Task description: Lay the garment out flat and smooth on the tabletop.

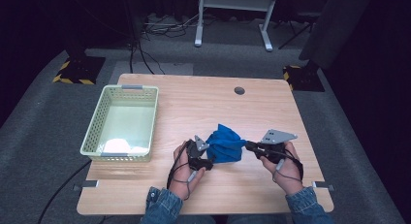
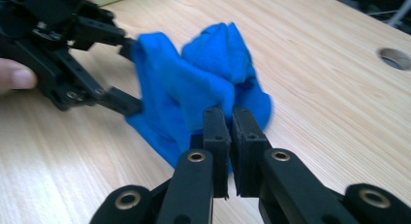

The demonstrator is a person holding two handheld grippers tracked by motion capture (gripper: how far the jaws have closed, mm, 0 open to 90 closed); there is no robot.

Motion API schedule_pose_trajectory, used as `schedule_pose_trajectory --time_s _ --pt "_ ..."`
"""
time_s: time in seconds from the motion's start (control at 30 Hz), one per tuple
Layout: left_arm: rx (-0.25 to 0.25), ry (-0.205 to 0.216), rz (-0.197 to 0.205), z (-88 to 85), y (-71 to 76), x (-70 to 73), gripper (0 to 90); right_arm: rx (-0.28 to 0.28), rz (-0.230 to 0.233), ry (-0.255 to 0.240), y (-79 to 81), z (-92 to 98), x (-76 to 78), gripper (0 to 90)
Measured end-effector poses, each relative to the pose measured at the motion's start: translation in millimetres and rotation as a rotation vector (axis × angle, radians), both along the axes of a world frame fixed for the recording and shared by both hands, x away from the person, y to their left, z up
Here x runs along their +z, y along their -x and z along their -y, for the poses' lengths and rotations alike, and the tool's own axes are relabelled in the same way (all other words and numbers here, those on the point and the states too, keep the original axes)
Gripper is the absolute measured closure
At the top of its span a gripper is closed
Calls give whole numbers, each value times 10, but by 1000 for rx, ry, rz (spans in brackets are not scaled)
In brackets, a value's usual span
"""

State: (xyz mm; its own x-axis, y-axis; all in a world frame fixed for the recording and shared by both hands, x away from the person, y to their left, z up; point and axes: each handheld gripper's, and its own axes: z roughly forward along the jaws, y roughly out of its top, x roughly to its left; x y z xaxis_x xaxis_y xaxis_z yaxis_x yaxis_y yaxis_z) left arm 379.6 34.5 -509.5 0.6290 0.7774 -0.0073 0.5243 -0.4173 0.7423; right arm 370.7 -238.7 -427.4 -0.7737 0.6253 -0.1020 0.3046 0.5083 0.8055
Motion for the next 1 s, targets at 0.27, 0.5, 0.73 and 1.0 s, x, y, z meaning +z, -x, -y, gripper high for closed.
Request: schedule_pose_trajectory --time_s 0.27,0.5,0.73,1.0 --pt "-3 -6 2 -3 -12 0 269 -118 5 -11 76 531 24 860" --pt "-4 -6 3 -5 -18 0 269 -320 -103 63 288 1149 -64 666" --pt "-2 -7 3 -3 -19 0 269 -423 -143 64 424 1302 -173 417" --pt "-5 -5 1 -7 -22 2 268 -355 -92 44 357 1055 -97 410"
